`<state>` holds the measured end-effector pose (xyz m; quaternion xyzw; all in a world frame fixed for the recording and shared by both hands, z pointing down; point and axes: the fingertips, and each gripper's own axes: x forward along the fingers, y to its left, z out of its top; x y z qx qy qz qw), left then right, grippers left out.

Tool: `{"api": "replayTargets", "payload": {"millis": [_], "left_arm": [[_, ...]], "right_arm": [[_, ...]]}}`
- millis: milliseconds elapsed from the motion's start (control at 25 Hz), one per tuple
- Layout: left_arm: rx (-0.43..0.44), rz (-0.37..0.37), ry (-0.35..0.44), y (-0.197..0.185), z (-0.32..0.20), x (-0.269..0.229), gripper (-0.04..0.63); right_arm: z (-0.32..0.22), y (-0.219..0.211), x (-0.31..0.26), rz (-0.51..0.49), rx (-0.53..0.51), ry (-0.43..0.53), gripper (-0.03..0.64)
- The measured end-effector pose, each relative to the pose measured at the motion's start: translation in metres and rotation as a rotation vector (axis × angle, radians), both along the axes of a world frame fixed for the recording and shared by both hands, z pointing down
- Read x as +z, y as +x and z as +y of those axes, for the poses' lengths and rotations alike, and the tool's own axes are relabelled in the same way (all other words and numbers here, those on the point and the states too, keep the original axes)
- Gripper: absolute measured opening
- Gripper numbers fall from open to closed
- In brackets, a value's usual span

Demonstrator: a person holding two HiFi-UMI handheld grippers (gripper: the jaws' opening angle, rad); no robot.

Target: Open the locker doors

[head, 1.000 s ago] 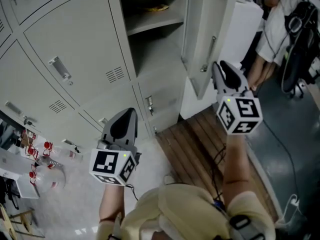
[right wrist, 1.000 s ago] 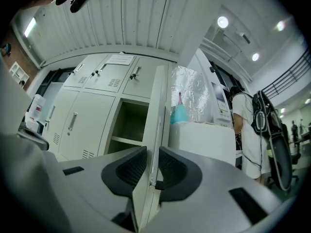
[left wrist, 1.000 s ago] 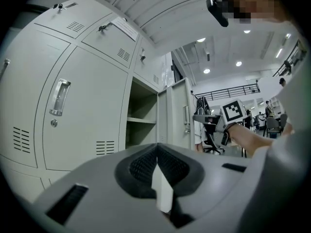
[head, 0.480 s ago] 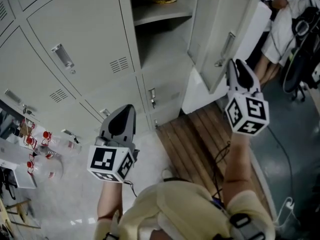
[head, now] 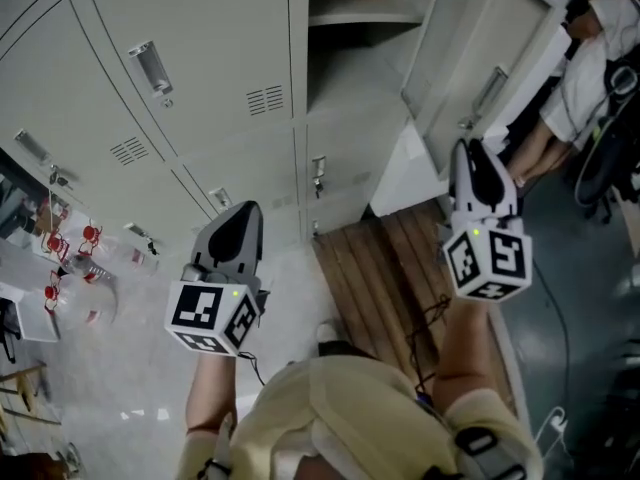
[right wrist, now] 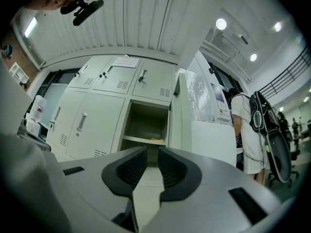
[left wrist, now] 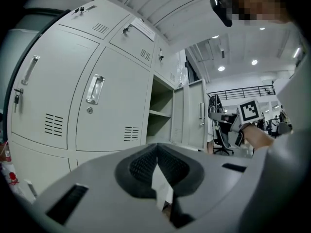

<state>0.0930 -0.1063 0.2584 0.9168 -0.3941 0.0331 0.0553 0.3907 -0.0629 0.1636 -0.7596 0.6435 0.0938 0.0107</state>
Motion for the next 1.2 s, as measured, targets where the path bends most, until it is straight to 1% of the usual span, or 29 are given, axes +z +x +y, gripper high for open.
{"api": "replayTargets", "payload": {"millis": [400,640,1000,1200], "left_arm": [[-0.105,0.052,-0.077,-0.044,0.005,0.032,0.003],[-0.198,0.053,-0.134,-0.077,0.011,0.059,0.003],[-0.338,0.074,-0.207,-0.115,0.018,0.097,0.003],[-0.412,0.080,-0.270,-0.126,0.016,0.124,0.003]], "right_arm": [[-0.020,-0.062,0.070,-0.057,-0.185,-0.121,0.071],[-0.037,-0.096,0.112,-0.073,-0.292,-0.188,0.072],[-0.066,-0.168,0.183,-0.048,-0.511,-0.306,0.071],[-0.079,-0.205,0.222,-0.048,-0.629,-0.365,0.072]]}}
